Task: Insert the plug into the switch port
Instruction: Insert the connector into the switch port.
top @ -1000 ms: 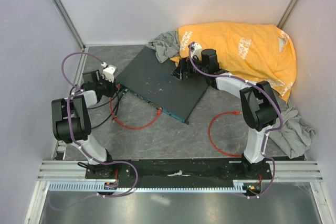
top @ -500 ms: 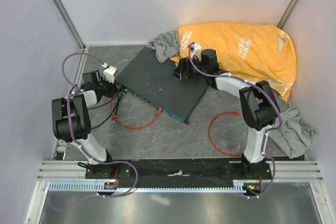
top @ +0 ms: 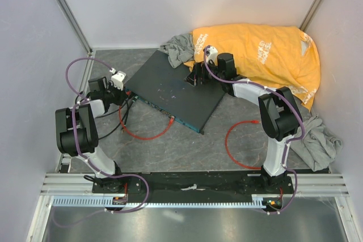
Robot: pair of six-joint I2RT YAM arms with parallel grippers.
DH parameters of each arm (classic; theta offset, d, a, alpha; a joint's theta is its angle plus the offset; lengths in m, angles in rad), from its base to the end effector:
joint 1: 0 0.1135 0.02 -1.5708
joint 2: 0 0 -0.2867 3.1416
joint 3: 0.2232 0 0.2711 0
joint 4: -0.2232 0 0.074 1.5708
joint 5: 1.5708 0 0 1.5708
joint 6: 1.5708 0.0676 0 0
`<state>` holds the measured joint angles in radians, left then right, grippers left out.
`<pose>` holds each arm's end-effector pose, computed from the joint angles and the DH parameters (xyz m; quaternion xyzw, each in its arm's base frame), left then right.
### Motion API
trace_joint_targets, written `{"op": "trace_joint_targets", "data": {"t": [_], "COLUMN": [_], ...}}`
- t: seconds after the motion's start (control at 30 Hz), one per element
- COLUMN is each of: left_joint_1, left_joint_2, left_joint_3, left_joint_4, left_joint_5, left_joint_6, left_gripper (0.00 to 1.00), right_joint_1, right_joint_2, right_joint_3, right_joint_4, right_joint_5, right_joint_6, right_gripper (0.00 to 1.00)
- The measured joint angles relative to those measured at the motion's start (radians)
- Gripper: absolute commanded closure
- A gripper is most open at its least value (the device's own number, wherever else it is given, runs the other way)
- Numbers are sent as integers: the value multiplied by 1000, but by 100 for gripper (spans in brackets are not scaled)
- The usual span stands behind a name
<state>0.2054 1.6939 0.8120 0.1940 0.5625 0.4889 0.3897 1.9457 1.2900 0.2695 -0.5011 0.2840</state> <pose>0.3705 0.0404 0.1488 0.2401 0.8431 -0.0963 0.4714 0.4452 0.2179 0.2165 -0.1807 0.7953 0.3729 0.4425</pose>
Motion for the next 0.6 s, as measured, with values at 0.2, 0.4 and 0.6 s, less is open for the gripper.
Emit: {"op": "trace_joint_targets", "data": {"t": [0.2, 0.4, 0.6], "left_joint_1": [0, 0, 1], "left_joint_2": [-2, 1, 19], "left_joint_3": [0, 0, 18], "left_joint_4": [4, 3, -19], "left_joint_5": [6, 8, 12], "left_joint_6": [3, 12, 15], "left_gripper": [98, 98, 97], "right_joint_1": [0, 0, 0], "right_joint_2": [0, 1, 14], "right_joint_3": [-1, -5, -5], "right_joint_4": [4, 6, 9], "right_joint_5": [0, -3, -9], "right_joint_6": [0, 0, -1], "right_gripper": [2, 2, 2]}}
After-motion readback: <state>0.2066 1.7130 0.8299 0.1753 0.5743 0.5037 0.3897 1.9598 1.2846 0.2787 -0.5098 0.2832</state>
